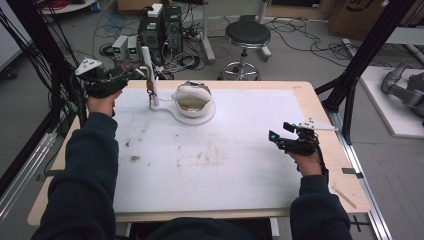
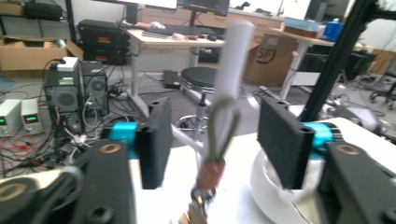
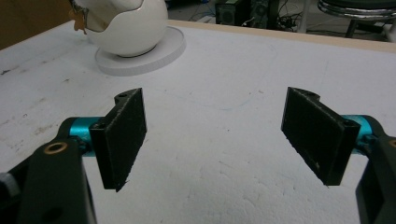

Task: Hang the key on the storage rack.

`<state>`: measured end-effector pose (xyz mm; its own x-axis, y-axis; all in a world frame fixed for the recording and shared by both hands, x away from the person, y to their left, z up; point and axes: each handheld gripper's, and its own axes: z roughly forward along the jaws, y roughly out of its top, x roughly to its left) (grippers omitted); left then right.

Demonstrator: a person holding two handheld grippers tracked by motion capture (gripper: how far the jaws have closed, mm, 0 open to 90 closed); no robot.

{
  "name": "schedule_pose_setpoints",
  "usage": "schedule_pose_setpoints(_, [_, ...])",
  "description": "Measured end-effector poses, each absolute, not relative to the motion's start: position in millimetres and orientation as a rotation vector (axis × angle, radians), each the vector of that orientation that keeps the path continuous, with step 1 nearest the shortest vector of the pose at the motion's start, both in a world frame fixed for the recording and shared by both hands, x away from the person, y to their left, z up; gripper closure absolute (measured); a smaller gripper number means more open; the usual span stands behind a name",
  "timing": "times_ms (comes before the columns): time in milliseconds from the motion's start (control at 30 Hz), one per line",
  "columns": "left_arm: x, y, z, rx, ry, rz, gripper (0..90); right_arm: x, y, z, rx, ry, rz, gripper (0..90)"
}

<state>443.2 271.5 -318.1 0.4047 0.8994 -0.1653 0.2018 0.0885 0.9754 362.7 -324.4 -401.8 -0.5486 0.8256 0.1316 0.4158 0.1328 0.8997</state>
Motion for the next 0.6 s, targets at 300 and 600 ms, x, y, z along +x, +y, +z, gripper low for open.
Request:
schedule_pose_setpoints(300, [386,263,-344,1.451,0.970,0.714,21.8,363,-322,-400,1.167,2.022,1.381,22.2])
schedule_pose_setpoints(600, [349,245,-374,1.556,0.934,0.667,20.6,362,-320,-398,1.104,2.035,1.259,21.7])
